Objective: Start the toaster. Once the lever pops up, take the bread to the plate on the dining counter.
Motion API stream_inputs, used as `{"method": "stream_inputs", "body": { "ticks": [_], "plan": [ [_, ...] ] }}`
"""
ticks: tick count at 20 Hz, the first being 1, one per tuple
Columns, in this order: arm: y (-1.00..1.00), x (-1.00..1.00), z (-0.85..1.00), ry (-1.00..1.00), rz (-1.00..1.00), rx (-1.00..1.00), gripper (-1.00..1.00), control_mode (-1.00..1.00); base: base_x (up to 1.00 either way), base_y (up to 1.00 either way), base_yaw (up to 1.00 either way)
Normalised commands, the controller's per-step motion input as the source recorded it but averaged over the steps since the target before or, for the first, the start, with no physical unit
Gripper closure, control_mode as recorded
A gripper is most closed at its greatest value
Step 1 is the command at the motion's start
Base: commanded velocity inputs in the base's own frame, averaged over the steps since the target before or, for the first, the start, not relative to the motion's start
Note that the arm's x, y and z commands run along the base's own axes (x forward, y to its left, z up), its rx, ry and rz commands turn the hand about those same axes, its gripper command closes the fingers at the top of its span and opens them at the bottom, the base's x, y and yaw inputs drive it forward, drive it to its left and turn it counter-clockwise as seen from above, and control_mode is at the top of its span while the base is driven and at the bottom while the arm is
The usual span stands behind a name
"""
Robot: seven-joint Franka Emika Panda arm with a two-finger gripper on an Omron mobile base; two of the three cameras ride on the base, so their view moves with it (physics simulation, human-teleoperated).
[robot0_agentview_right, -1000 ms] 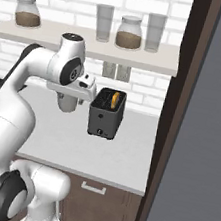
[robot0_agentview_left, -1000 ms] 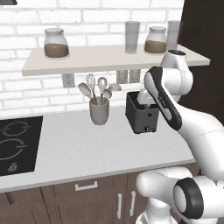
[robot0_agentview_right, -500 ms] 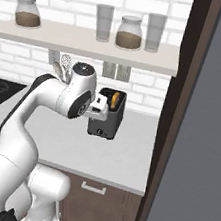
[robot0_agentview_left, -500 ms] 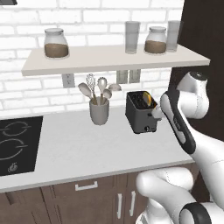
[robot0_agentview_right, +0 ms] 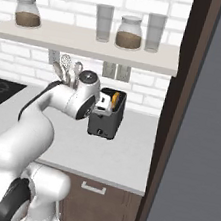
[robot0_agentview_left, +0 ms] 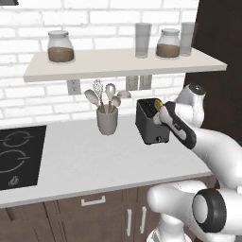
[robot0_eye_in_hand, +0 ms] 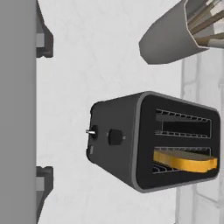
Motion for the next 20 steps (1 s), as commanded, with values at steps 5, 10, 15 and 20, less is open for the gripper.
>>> {"method": "stream_inputs", "body": {
  "ticks": [5, 10, 15, 20],
  "plan": [
    [0.0, 0.7, 0.0, 0.08, 0.0, 0.07, -1.0, -1.0, 0.0, 0.0, 0.0],
    [0.0, 0.23, -0.07, 0.03, 0.0, 0.1, 1.0, -1.0, 0.0, 0.0, 0.0],
    [0.0, 0.02, -0.15, 0.0, 0.0, 0.04, 1.0, -1.0, 0.0, 0.0, 0.0],
    [-0.09, 0.0, -0.09, 0.0, -0.01, 0.0, 1.0, -1.0, 0.0, 0.0, 0.0]
  ]
}}
